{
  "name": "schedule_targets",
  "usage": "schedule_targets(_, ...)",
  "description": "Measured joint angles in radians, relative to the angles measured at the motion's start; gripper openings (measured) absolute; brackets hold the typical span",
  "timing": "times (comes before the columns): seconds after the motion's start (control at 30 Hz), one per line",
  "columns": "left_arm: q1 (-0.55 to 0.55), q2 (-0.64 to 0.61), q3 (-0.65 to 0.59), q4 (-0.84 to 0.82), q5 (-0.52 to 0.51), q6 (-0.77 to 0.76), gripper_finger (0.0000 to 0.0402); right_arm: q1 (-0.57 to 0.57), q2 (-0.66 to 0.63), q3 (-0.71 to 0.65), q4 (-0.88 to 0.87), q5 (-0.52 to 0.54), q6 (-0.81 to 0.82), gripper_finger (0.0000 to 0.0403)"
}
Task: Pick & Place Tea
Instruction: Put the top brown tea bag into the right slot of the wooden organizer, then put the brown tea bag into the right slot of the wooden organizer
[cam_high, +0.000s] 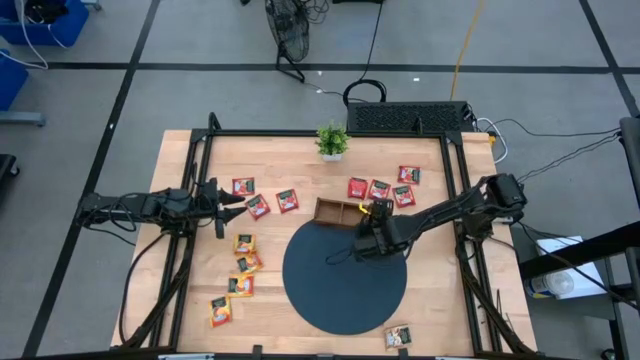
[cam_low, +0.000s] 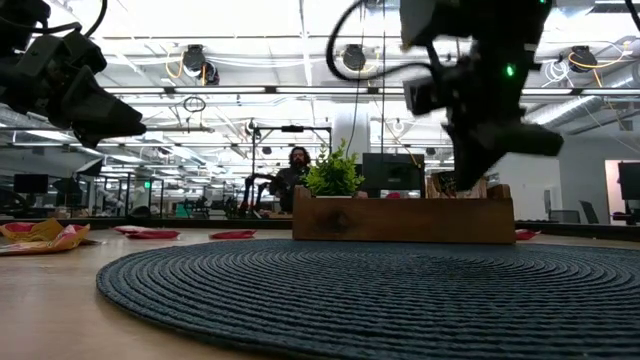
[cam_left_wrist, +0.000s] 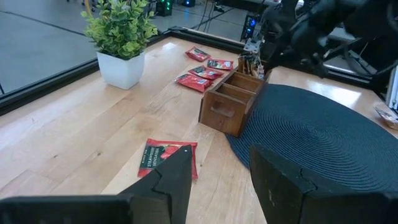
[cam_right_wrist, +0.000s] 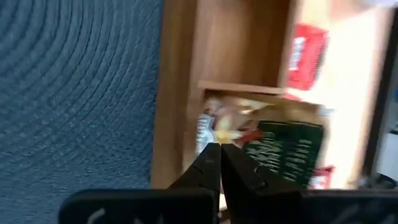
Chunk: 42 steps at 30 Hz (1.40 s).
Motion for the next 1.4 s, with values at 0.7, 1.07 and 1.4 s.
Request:
schedule_targets(0.7,0.000,0.000,0.000,0.000,0.000,0.000,0.0161,-0.041,-0.003,-0.142,0.184,-0.059,0.008,0.0000)
schedule_targets(1.07,0.000,0.000,0.000,0.000,0.000,0.000,0.0161,-0.027,-0.029,-0.178,0.235,-0.037,-0.006,0.0000)
schedule_targets(1.4,0.000,0.000,0.000,0.000,0.000,0.000,0.0161,0.043,-0.083,-0.180,0.233,0.148,0.017,0.0000)
